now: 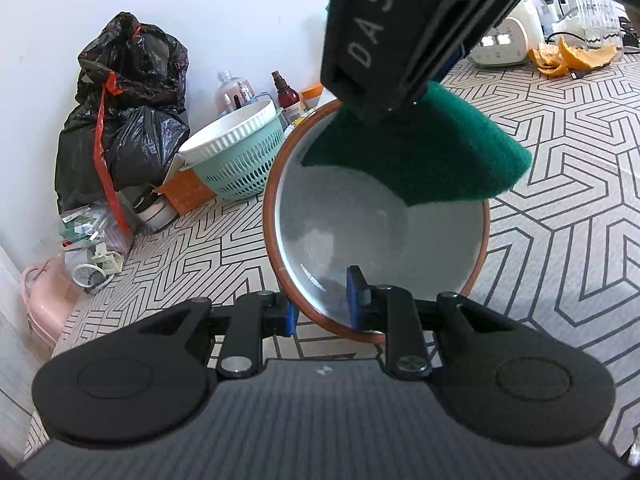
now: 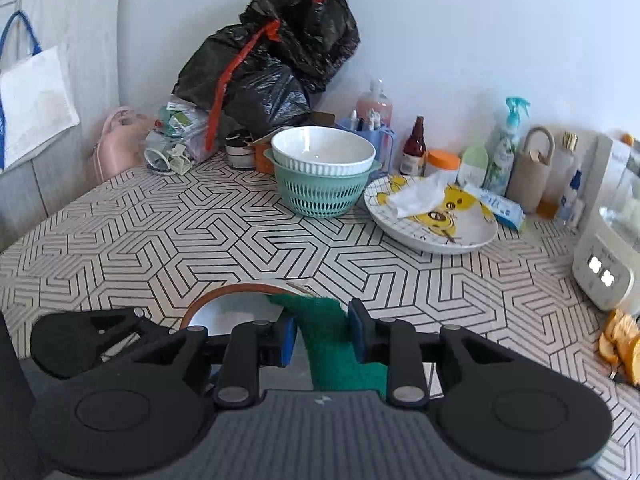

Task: Clean bowl
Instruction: 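Scrub the bowl's inside with the green pad in the right tool while the left tool holds the rim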

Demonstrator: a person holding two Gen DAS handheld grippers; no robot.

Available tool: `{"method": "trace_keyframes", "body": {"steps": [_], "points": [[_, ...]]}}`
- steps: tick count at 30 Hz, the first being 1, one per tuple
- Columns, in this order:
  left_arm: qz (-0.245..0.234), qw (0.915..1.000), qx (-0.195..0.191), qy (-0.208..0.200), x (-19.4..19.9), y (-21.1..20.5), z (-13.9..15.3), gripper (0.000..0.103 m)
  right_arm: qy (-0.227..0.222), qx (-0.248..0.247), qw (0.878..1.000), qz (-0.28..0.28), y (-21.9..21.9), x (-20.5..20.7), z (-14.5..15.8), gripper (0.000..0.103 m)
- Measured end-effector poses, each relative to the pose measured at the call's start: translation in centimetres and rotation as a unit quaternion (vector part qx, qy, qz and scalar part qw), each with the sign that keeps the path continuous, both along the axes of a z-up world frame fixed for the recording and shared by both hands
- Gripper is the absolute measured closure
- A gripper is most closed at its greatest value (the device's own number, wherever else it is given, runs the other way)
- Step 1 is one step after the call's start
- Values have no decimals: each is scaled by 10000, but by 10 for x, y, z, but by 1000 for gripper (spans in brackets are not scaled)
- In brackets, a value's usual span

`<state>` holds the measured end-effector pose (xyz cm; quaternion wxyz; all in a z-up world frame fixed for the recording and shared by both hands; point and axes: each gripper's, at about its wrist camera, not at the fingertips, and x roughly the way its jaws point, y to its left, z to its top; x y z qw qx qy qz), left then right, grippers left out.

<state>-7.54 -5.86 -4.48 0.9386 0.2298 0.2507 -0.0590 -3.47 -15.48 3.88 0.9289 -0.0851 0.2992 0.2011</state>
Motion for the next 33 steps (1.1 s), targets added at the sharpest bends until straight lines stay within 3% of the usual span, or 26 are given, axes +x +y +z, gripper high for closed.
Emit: {"method": "trace_keyframes", "body": {"steps": [6,11,21,33], "points": [[-20,9999,-117,-19,1,4,0,81,583,614,9961,-260,-30,6,-19,85],[-36,10000,-59,-69,-2,3,-2,81,918,1034,9898,-347,-50,6,-35,85],[-84,9990,319,-290,-9,-7,-8,80,509,596,9968,-176,-36,7,-25,83],[-161,9974,602,-359,-14,-16,-9,80,-87,304,9988,-382,-28,-14,-44,87]]}}
